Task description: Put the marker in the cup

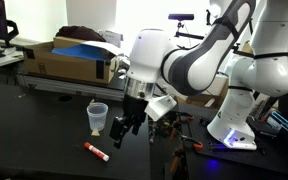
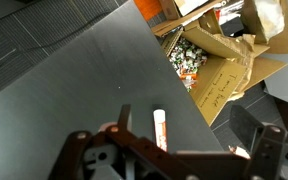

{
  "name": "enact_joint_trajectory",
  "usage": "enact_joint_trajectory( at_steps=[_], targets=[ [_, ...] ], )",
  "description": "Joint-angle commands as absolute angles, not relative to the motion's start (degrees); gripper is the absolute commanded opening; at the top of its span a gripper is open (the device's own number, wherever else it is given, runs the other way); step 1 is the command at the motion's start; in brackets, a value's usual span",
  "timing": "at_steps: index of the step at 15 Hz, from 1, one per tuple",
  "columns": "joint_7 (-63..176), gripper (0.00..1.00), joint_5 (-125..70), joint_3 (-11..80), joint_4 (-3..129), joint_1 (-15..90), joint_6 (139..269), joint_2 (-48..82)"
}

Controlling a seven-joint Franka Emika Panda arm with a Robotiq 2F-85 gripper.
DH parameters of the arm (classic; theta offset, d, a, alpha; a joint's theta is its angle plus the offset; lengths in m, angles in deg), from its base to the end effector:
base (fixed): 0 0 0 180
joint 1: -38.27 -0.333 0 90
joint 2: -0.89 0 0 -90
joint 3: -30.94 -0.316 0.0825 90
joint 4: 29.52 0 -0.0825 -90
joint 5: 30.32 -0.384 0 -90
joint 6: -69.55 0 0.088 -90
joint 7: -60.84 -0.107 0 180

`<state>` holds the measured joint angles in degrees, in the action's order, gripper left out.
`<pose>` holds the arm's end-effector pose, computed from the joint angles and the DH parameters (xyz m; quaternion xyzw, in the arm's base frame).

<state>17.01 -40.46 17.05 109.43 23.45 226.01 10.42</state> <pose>0.4468 0.2388 0.2549 -0.9730 0.2111 -0.0207 0.0904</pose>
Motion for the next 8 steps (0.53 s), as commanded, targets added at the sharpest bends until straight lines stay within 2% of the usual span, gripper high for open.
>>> enact_joint_trajectory(
  at_steps=[1, 8],
  targets=[
    [15.18, 1.0, -39.15, 19.04, 106.23, 22.02, 225.68, 14.57],
    [16.14, 1.0, -39.34, 21.0, 102.83, 20.55, 225.12, 19.6]
  ],
)
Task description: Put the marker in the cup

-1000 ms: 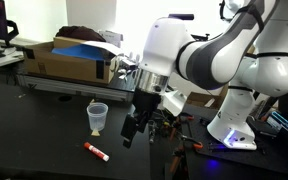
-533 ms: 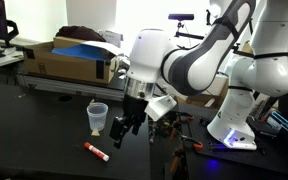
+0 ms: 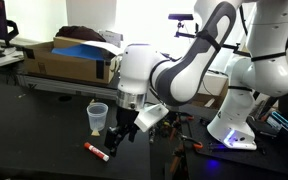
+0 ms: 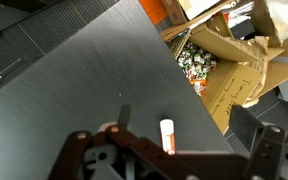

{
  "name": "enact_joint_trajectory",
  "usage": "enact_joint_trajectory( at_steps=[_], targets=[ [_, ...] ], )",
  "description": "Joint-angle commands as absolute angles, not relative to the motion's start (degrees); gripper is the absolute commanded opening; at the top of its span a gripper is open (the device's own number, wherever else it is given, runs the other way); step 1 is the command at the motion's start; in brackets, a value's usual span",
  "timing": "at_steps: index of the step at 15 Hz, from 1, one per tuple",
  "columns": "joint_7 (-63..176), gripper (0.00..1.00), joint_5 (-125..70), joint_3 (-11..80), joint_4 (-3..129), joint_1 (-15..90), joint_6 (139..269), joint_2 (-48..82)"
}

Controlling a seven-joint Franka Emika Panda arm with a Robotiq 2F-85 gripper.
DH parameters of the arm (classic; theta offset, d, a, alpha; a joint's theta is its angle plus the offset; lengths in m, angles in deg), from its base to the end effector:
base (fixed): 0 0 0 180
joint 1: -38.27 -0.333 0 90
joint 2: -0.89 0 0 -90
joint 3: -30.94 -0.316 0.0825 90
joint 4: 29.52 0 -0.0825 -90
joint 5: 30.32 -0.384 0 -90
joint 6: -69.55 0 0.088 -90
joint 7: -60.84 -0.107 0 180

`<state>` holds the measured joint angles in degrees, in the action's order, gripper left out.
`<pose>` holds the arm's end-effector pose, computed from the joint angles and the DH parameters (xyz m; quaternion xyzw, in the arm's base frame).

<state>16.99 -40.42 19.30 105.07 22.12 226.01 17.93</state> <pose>0.4650 0.2402 0.2156 -0.9716 0.2226 0.0051 0.0802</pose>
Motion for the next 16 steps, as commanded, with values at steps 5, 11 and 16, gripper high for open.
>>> enact_joint_trajectory(
  at_steps=[5, 11, 16],
  targets=[
    [15.09, 1.0, -35.8, 24.33, 101.02, 18.45, 225.41, 21.51],
    [16.4, 1.0, -34.93, 25.93, 97.12, 18.39, 223.52, 23.62],
    [17.72, 1.0, -36.64, 25.1, 92.64, 19.56, 220.14, 26.0]
  ],
)
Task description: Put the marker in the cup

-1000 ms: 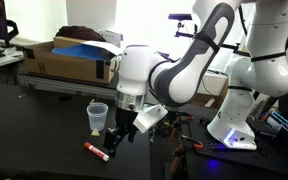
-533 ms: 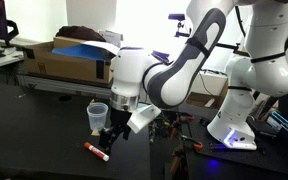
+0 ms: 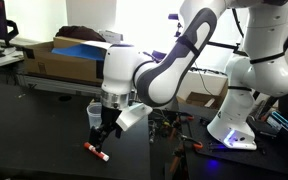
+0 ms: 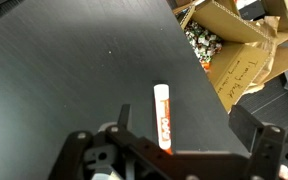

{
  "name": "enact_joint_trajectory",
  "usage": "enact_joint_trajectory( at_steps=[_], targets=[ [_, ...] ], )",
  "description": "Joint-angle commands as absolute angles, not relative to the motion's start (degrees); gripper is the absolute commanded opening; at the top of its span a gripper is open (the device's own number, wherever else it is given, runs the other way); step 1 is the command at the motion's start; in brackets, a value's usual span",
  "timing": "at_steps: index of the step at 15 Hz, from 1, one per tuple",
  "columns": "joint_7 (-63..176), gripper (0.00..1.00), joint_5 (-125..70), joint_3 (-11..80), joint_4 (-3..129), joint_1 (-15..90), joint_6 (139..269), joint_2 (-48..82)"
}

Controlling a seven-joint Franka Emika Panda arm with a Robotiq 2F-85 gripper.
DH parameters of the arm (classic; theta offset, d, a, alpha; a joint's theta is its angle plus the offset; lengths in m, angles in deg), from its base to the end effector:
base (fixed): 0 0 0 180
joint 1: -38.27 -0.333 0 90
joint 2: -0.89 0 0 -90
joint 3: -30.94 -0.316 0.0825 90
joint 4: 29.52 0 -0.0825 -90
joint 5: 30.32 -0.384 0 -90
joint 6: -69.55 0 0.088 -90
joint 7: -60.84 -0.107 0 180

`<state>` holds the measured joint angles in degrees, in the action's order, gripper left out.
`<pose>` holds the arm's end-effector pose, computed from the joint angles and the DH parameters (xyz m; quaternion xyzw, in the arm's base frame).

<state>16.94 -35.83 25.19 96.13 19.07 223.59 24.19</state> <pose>0.5150 0.2366 0.2063 -0.9756 0.2106 -0.0127 0.0603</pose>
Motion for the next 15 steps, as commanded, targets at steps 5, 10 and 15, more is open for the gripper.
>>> enact_joint_trajectory(
  at_steps=[5, 10, 15],
  targets=[
    [17.51, 1.0, -37.38, 25.24, 89.7, 20.02, 216.96, 28.88],
    [17.74, 1.0, -37.45, 25.35, 87.21, 20.43, 213.85, 30.9],
    [17.89, 1.0, -36.89, 25.49, 84.99, 20.38, 211.05, 31.85]
  ],
)
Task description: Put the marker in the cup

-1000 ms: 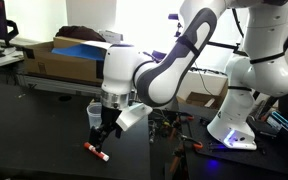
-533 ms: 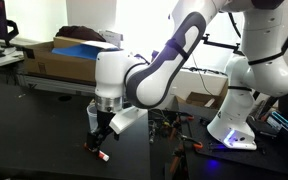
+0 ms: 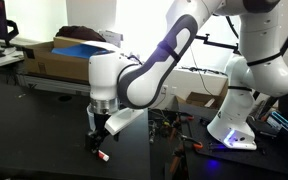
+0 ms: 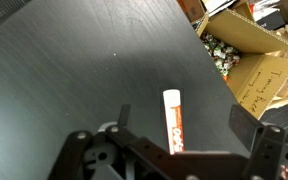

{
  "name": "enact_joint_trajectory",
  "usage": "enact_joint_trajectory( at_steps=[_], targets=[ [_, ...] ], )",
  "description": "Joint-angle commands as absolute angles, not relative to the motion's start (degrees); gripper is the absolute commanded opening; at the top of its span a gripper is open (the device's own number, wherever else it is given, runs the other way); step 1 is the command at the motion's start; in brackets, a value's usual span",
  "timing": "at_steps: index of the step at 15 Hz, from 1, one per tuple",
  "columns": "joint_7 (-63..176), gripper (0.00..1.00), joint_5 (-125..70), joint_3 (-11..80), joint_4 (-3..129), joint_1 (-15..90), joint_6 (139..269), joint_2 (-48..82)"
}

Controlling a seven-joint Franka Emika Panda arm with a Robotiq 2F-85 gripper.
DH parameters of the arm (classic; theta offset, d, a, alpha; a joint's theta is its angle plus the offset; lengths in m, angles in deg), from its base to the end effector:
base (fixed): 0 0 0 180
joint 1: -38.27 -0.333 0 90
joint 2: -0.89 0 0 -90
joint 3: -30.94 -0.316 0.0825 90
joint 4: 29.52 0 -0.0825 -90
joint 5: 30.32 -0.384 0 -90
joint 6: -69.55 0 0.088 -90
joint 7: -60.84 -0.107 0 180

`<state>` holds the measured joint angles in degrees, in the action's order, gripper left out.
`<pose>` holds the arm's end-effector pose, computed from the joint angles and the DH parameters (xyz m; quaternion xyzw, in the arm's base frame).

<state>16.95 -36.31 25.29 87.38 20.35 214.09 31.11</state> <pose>0.5426 0.2355 0.1773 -0.9727 0.2244 0.0485 0.0329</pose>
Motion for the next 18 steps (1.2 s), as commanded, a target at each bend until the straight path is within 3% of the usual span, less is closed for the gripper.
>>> enact_joint_trajectory(
  at_steps=[1, 18],
  targets=[
    [17.86, 1.0, -36.66, 25.69, 84.47, 20.37, 210.52, 32.11],
    [15.79, 1.0, -31.86, 29.25, 84.48, 17.47, 214.38, 34.05]
  ],
)
